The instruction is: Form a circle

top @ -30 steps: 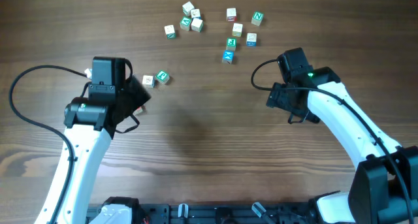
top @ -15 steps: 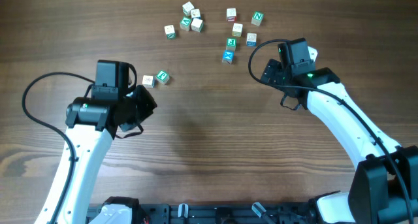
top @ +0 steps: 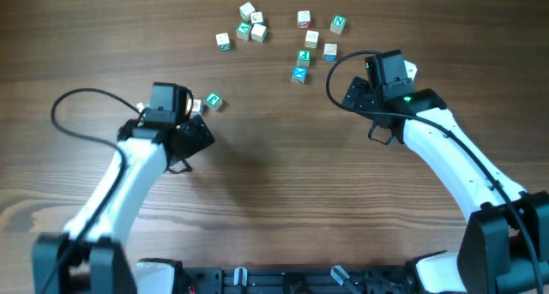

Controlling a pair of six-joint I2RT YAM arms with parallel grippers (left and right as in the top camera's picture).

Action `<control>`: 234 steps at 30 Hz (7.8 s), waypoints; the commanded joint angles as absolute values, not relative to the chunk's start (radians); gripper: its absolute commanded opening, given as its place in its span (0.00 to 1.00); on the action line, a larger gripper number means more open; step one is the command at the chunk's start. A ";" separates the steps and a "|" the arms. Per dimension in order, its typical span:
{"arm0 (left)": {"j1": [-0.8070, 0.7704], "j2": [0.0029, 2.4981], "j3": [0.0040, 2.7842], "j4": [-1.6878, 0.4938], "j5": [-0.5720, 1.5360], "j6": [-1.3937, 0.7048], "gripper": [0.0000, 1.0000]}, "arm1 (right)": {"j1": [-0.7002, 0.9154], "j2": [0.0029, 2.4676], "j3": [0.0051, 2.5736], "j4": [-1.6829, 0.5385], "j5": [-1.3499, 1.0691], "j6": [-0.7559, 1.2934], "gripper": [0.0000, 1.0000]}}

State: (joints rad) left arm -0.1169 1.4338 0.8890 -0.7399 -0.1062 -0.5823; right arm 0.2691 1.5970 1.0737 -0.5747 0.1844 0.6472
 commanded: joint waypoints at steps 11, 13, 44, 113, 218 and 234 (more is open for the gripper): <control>-0.115 1.601 0.872 -0.664 -0.178 -0.568 0.99 | 0.271 1.590 1.073 -0.572 0.203 0.655 1.00; -0.107 1.601 0.867 -0.638 -0.178 -0.568 0.96 | 0.271 1.590 1.073 -0.572 0.203 0.655 1.00; -0.048 1.607 0.802 -0.486 -0.125 -0.566 0.24 | 0.271 1.590 1.073 -0.568 0.203 0.656 1.00; -0.310 1.911 1.320 -0.406 -0.103 -0.826 0.09 | 0.271 1.590 1.073 -0.569 0.203 0.655 1.00; -0.278 1.980 1.320 -0.521 -0.286 -1.161 0.04 | 0.271 1.590 1.073 -0.564 0.203 0.656 1.00; -0.276 1.980 1.320 -0.519 -0.285 -1.168 0.04 | 0.271 1.590 1.073 -0.564 0.203 0.656 1.00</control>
